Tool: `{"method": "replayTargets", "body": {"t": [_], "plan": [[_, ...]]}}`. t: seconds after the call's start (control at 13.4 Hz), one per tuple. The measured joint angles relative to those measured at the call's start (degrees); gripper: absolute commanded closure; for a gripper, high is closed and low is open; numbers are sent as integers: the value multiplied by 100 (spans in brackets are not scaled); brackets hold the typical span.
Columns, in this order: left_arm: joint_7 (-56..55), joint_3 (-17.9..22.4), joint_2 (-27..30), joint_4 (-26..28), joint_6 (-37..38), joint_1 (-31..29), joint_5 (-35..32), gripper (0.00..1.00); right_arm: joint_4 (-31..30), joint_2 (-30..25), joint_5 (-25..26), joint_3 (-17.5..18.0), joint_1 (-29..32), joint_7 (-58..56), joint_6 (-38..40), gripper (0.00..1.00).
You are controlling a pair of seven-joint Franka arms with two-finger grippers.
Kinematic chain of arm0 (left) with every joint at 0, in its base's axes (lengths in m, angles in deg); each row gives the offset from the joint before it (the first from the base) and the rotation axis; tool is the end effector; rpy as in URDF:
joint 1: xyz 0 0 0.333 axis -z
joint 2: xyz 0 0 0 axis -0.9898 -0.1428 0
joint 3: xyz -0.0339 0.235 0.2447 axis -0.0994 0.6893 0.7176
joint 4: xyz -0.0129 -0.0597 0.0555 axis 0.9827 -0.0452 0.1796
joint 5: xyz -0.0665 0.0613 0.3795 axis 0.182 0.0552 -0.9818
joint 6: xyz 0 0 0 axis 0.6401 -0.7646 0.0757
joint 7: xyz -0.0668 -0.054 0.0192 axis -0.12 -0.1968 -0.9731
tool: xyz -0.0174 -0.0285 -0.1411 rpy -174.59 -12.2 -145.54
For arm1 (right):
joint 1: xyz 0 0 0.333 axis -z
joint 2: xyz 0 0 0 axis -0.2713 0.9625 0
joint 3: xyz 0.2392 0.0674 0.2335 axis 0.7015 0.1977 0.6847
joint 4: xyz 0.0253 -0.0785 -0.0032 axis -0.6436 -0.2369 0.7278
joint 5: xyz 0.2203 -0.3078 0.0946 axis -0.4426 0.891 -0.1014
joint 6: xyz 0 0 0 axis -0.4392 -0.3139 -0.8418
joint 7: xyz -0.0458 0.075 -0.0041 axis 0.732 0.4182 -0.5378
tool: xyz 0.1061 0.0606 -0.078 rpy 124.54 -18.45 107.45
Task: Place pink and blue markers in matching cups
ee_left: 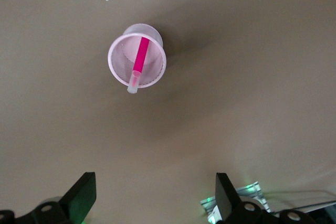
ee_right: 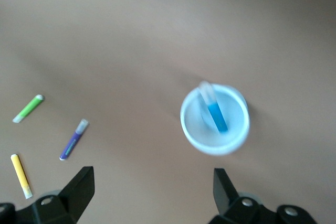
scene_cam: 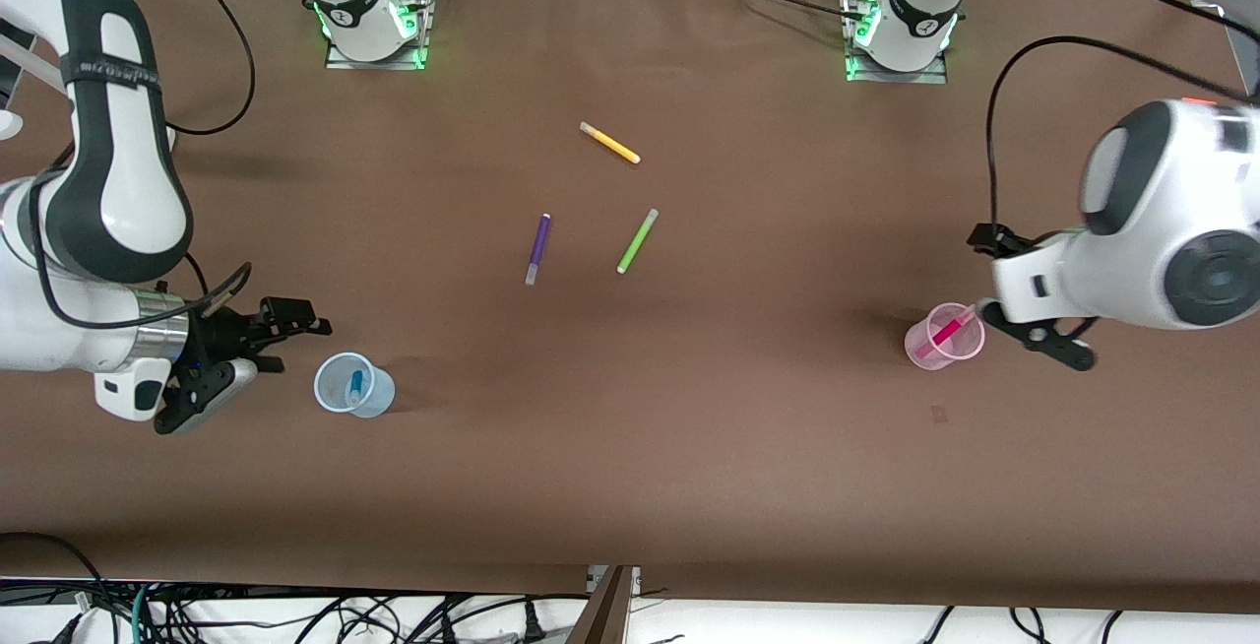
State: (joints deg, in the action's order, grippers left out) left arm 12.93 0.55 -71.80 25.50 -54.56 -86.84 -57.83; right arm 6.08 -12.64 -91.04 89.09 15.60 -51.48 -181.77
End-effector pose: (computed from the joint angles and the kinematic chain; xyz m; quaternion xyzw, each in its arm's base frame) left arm 0.6452 -0.0444 0.4512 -0.9560 0.2212 0.1917 0.0184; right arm 0.7139 0.0589 0.3903 -0.9632 -0.2134 0.0422 0.1577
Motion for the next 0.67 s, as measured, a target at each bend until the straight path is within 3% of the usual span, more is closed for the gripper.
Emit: {"method": "replayTargets", "body": {"t": [0.15,0.3,0.45,0.67], "plan": [[-155,107,313,54,-533,-5,340,0,98,-244,521,7,-112,1218,386,0],[-309,610,991,565,-1147,141,880,0,80,-577,776,9,-230,1987,770,0],[-337,1053,1745,1310,-1708,193,1005,0,-2,-968,860,8,-258,2232,1124,0],[-535,1346,2480,1980,-1952,277,1007,0,-630,-1810,1137,-15,-215,2273,1267,0]]}}
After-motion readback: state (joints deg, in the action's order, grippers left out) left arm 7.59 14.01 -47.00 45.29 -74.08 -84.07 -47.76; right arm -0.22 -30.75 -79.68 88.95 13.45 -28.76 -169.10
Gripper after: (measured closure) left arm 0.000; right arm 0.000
